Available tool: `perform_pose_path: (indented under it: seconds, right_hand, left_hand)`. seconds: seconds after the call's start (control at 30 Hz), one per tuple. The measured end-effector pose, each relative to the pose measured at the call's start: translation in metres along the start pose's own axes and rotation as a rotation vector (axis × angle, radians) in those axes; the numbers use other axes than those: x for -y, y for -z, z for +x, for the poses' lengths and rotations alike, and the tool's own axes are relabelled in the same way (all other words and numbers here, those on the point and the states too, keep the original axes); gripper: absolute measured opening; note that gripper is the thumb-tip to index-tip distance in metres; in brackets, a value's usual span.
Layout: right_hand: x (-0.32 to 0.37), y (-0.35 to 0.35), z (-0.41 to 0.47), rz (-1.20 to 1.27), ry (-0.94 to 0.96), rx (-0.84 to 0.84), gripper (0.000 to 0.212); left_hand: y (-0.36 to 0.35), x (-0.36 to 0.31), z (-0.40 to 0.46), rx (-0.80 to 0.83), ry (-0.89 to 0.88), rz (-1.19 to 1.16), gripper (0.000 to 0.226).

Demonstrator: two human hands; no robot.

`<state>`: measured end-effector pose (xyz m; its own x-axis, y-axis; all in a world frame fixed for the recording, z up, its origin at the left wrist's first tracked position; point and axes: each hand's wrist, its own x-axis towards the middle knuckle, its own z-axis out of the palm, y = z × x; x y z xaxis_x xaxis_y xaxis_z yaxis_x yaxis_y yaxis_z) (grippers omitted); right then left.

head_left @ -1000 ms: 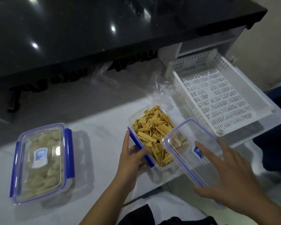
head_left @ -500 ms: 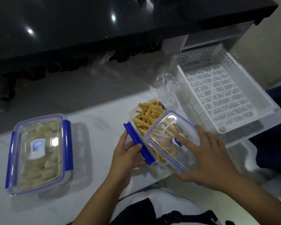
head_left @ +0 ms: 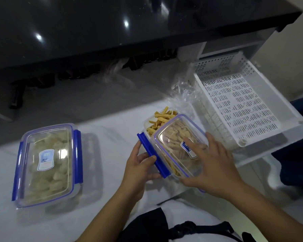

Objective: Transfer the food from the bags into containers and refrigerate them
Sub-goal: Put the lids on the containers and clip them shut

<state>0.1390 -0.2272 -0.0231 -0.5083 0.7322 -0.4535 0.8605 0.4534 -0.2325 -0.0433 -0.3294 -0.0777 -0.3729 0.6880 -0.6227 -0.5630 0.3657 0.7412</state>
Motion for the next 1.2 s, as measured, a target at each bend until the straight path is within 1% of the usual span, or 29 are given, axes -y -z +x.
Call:
perform_pose_path:
  seconds: [0.17,0.27,0.33,0.4,0.47,0.6,0.73,0.77,0.87,0.93,1.1,1.2]
  right_hand:
    - [-0.004,0.017,-0.015,-0.014,-0.006,0.031,0.106]
    - [0.004,0.028,-0.009,0.045,-0.013,-0.042,0.115]
    - [0.019,0.030,0.011,0.069,-0.033,-0.104,0.116]
    - [0.034,0.025,0.031,0.051,-0.059,-0.127,0.116]
    - [0.042,0.012,0.038,0.032,-0.080,-0.110,0.114]
    - [0.033,-0.013,0.020,0.049,-0.116,-0.118,0.114]
    - [0.024,-0.019,0.010,0.089,-0.106,-0.262,0.115]
    - [0.024,-0.021,0.009,0.104,-0.109,-0.270,0.115]
    - [0.026,-0.030,0.006,0.108,-0.106,-0.189,0.114]
    - [0.026,-0.037,0.005,0.107,-0.105,-0.189,0.113]
    - [0.017,-0.037,-0.009,0.138,-0.112,-0.359,0.108]
    - [0.008,-0.036,-0.024,0.143,-0.114,-0.372,0.108]
  left_hand:
    - [0.002,-0.003,0.002,0.012,0.026,-0.009,0.061]
    - [0.003,-0.005,0.004,0.026,0.024,0.004,0.060]
    - [0.003,-0.007,0.004,0.035,0.022,0.023,0.061]
    - [0.003,-0.007,0.004,0.041,0.019,0.024,0.063]
    - [0.002,-0.007,0.003,0.040,0.014,0.013,0.064]
    - [0.002,-0.001,0.000,0.081,0.049,0.020,0.069]
    - [0.002,-0.001,0.002,0.092,0.064,0.056,0.070]
    - [0.002,-0.002,0.002,0.093,0.060,0.060,0.070]
    - [0.003,-0.002,0.003,0.094,0.067,0.054,0.071]
    - [0.003,-0.001,0.003,0.088,0.071,0.039,0.071]
    - [-0.001,-0.004,0.002,0.082,0.033,0.023,0.068]
    - [-0.006,-0.007,0.006,0.071,0.029,0.008,0.068]
